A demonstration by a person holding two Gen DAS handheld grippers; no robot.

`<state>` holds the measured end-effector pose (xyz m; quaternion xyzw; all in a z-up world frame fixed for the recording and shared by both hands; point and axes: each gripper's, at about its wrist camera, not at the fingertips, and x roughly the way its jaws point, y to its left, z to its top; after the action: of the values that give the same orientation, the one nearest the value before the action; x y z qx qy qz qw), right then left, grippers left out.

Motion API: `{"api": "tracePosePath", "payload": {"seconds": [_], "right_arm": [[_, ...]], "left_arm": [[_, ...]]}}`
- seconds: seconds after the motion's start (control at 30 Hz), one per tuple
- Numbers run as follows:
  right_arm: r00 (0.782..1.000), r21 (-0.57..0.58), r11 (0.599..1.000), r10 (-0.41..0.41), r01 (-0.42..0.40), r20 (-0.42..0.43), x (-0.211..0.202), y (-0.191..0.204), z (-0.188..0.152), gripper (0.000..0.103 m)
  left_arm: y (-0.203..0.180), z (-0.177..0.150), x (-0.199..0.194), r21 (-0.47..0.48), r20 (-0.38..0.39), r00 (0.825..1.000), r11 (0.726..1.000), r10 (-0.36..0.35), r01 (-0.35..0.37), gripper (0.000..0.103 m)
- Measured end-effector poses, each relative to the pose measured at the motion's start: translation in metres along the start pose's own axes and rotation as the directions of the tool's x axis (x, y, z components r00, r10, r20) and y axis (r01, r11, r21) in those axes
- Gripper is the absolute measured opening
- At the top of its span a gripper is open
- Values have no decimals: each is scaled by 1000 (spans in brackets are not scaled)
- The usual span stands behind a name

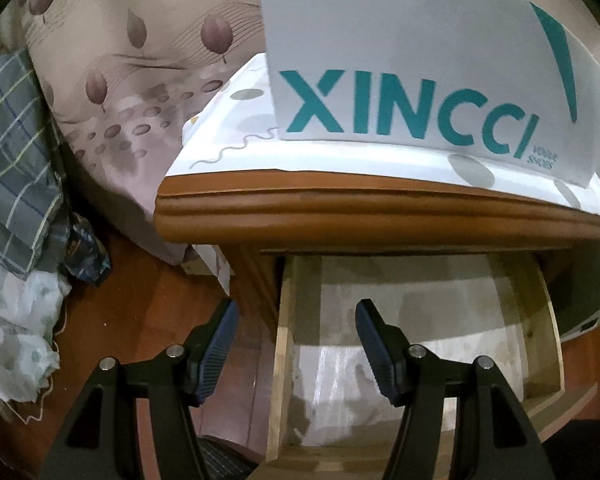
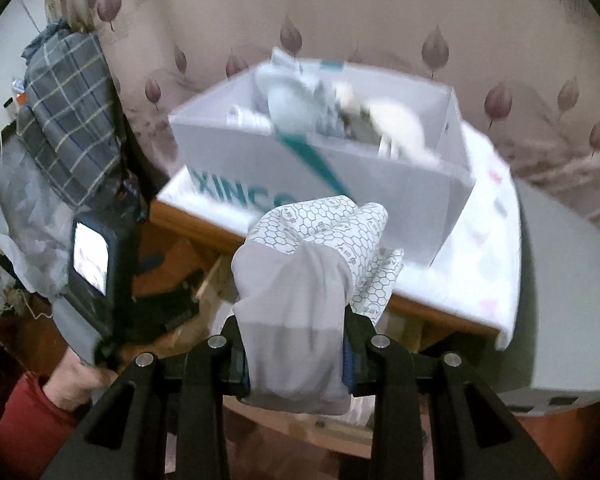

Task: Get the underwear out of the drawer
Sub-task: 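Lift the patterned cloth out of the drawer and over the box with the right gripper, then lower the patterned cloth into the box and open the right gripper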

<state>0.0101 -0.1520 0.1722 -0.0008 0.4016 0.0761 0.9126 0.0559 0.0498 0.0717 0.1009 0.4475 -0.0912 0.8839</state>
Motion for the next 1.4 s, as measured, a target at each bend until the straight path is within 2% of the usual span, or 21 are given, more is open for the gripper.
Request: {"api": "tracePosePath", "payload": {"seconds": [0.27,0.57,0.87,1.13,1.4], "right_arm": [[993,3,998,-64,64,103,-25,-13,62,29],[980,7,987,-162,163,112,2,-28,111,29],[976,-7,979,-202,203,76,43,-31,135,29],[980,-19,979,-201,201,6,90,-27,137,30],[976,-32,976,-216,216,-17,118,-18,142,35]], "left_arm": [[0,3,0,9,7,1000,1000,-9,9,63],[-1,4,0,8,10,1000,1000,-17,17,63],[2,6,1,-5,7,1000,1000,-16,17,63],[5,7,-1,-23,8,1000,999,-28,28,63],[7,8,0,-33,1,999,999,-35,35,63]]}}
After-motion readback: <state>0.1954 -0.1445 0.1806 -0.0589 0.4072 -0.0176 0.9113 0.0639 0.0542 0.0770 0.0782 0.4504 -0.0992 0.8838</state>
